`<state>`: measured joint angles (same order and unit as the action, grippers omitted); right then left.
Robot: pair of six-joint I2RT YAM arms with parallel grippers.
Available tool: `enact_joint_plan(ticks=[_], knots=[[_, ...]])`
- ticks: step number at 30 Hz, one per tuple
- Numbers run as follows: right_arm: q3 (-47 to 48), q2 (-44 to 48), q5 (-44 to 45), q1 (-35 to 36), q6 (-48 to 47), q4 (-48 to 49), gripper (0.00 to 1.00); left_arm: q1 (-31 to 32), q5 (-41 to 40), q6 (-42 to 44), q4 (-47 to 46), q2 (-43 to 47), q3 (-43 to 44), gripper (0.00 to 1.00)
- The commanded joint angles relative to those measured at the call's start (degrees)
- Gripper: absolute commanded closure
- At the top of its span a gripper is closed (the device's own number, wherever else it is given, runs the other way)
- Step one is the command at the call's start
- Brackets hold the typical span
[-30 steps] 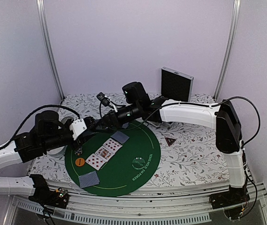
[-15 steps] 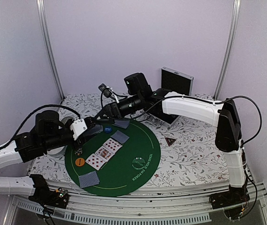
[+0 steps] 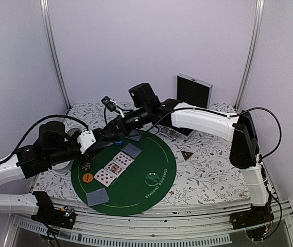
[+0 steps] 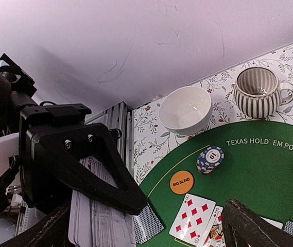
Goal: Distribute texas hold em gaming equipment
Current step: Pick up the poker card from the face-down deck piles.
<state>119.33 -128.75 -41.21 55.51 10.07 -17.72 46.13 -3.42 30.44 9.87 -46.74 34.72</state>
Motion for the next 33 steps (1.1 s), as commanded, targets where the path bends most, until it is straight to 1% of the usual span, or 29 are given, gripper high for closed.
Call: enact_joint_plan(ticks=[1,2,7,9,13,16,22,25,27,30,32,33], knots=[[-0.43,-0.36,1.54,0.03,-3.74,-2.06,0.01,0.3,0.44,0.08,-1.79,0.2,0.82,0.56],[-0.41,-0.3,2.45,-0.03,-3.74,-2.15,0.01,0.35,0.5,0.06,-1.84,0.24,0.81,0.56],[-0.41,0.01,1.5,-0.09,-4.16,-1.75,0.01,0.37,0.59,0.07,-1.93,0.16,0.84,0.56],[-0.41,0.0,4.9,-0.11,-4.66,-2.64,0.01,0.34,0.6,0.07,-1.85,0.15,0.88,0.56],[-0.46,0.24,15.99,-0.2,-5.65,-6.37,0.0,0.3,0.48,0.12,-1.88,0.33,0.79,0.56],[-0.71,1.24,23.19,-0.22,-6.26,-8.44,0.01,0.34,0.45,0.13,-1.89,0.29,0.79,0.56],[-2.08,4.51,27.15,-0.22,-8.59,-9.39,0.03,0.33,0.43,0.2,-1.88,0.33,0.79,0.56],[-2.09,5.18,27.22,-0.24,-9.32,-10.32,0.06,0.34,0.29,0.15,-1.87,0.33,0.71,0.56],[-2.08,5.54,26.25,-0.24,-9.45,-10.77,0.08,0.36,0.29,0.15,-1.87,0.25,0.71,0.56],[-2.08,5.99,24.19,-0.15,-9.45,-11.02,0.17,0.35,0.4,0.19,-1.88,0.12,0.79,0.56],[-2.0,6.13,21.28,-0.12,-9.45,-10.75,0.28,0.36,0.41,0.15,-1.87,0.07,0.79,0.56],[-2.0,6.26,20.54,0.0,-9.45,-10.57,0.35,0.35,0.37,0.15,-1.84,0.01,0.79,0.56]])
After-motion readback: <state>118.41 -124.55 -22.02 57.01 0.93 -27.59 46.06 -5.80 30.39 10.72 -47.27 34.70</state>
